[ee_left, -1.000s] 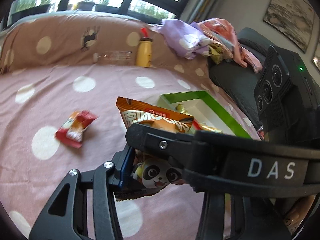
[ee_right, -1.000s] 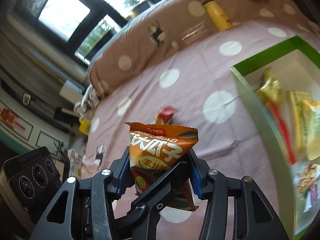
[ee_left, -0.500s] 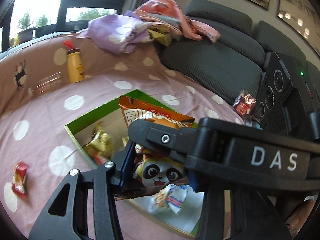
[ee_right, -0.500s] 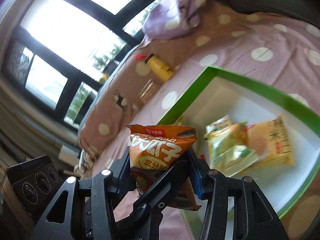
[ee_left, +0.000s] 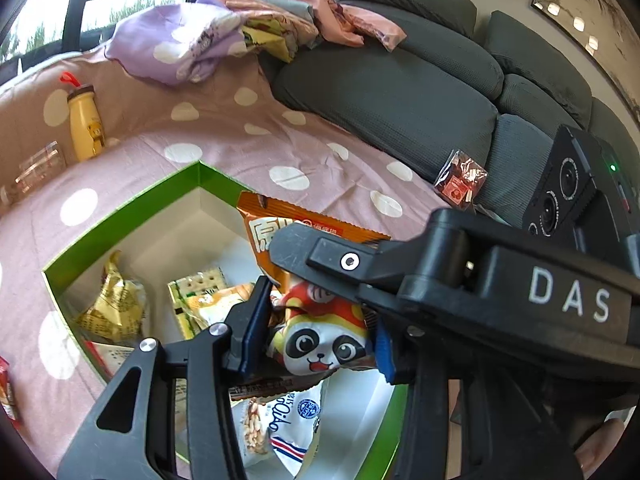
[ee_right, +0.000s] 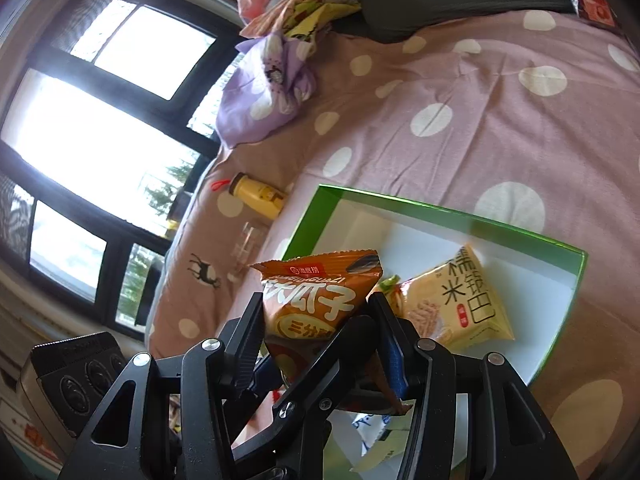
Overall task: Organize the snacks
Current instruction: 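Carry the orange bag into the green box and open the right gripper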
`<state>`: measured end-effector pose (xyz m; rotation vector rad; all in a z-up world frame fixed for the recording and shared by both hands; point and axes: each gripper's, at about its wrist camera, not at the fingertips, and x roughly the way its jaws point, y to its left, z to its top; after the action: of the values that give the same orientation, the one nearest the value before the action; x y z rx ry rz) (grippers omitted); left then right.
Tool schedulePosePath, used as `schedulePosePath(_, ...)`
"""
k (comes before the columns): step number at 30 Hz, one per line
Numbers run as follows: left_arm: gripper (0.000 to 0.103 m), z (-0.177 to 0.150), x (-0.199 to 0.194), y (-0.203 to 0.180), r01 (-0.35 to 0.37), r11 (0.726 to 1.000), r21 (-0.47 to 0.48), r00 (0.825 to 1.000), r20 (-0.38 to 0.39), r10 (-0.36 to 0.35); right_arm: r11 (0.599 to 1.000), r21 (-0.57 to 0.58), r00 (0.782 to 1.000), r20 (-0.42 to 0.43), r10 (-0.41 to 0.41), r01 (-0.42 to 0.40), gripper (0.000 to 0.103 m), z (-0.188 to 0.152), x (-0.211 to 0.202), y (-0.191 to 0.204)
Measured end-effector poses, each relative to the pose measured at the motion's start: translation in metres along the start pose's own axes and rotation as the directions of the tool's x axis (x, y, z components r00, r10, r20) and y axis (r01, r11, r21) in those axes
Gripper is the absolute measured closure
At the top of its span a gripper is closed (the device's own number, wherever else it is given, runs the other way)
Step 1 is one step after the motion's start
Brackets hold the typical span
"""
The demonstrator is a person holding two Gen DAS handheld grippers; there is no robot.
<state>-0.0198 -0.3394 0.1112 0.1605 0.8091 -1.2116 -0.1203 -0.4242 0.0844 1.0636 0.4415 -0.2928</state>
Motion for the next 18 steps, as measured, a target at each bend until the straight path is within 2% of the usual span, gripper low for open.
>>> schedulePosePath(5, 0.058, -0.003, 0.01, 0.004, 0.004, 0.999, -0.032, 0.999, -0.033, -0.005, 0.999, 0.006, 0.999, -0.004, -0.048, 0.048, 0.049, 0.0, 0.006, -0.004)
schedulePosePath(11, 0.06, -0.006, 0.017, 0.01, -0.033, 0.997, -0.07, 0.998, -0.054, 0.029, 0.991, -0.007, 0.991, 0.005, -0.137, 0.137, 0.049, 0.0, 0.012, -0.006)
schedulePosePath(18, 0.058, -0.008, 0.012, 0.01, -0.093, 0.994, -0.056, 0.995, -0.046, 0.091, 0.985, -0.011, 0.985, -0.001, -0.171, 0.171, 0.049, 0.001, 0.013, -0.008)
